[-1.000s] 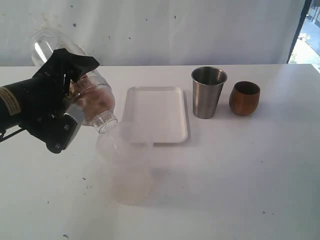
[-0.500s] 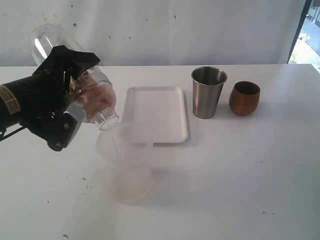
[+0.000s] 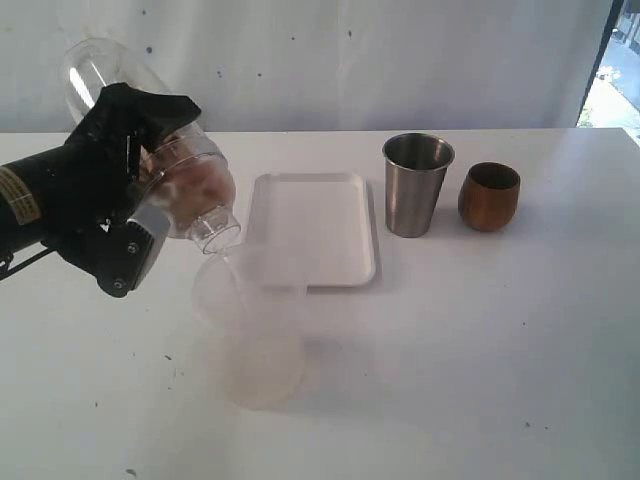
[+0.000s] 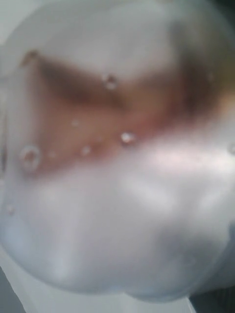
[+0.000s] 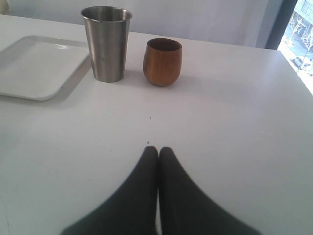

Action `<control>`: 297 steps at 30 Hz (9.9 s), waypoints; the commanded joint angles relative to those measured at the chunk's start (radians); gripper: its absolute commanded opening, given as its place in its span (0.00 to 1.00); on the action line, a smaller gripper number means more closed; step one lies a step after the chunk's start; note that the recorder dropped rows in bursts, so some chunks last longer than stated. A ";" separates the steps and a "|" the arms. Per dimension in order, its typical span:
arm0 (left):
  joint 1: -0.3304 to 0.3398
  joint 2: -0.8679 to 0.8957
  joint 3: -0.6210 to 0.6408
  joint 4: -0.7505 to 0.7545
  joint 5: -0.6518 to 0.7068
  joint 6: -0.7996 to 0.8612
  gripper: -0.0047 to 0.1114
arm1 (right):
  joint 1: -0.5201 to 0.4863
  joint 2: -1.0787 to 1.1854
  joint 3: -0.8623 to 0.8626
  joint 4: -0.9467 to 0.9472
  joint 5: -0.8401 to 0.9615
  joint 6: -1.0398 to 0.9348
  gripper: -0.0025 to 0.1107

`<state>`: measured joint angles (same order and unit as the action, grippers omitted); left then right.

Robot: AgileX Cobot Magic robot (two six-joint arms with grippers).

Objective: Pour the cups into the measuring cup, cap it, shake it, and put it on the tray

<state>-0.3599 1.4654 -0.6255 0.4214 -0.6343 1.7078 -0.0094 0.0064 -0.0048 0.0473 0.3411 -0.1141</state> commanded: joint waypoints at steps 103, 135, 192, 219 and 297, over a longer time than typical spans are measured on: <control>-0.001 -0.011 -0.006 0.027 -0.129 0.154 0.04 | -0.002 -0.006 0.005 0.002 -0.005 -0.002 0.02; -0.001 -0.011 -0.006 0.027 -0.129 0.154 0.04 | -0.002 -0.006 0.005 0.004 -0.005 0.013 0.02; -0.001 0.021 -0.215 -0.079 0.152 -2.193 0.04 | -0.002 -0.006 0.005 0.004 -0.005 0.013 0.02; 0.049 0.446 -0.574 0.185 -0.056 -2.269 0.04 | -0.002 -0.006 0.005 0.004 -0.005 0.013 0.02; 0.161 0.861 -0.830 0.785 -0.587 -2.456 0.94 | -0.002 -0.006 0.005 0.004 -0.005 -0.002 0.02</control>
<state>-0.2096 2.3376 -1.4521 1.1935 -1.2056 -0.7397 -0.0094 0.0064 -0.0048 0.0492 0.3411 -0.1136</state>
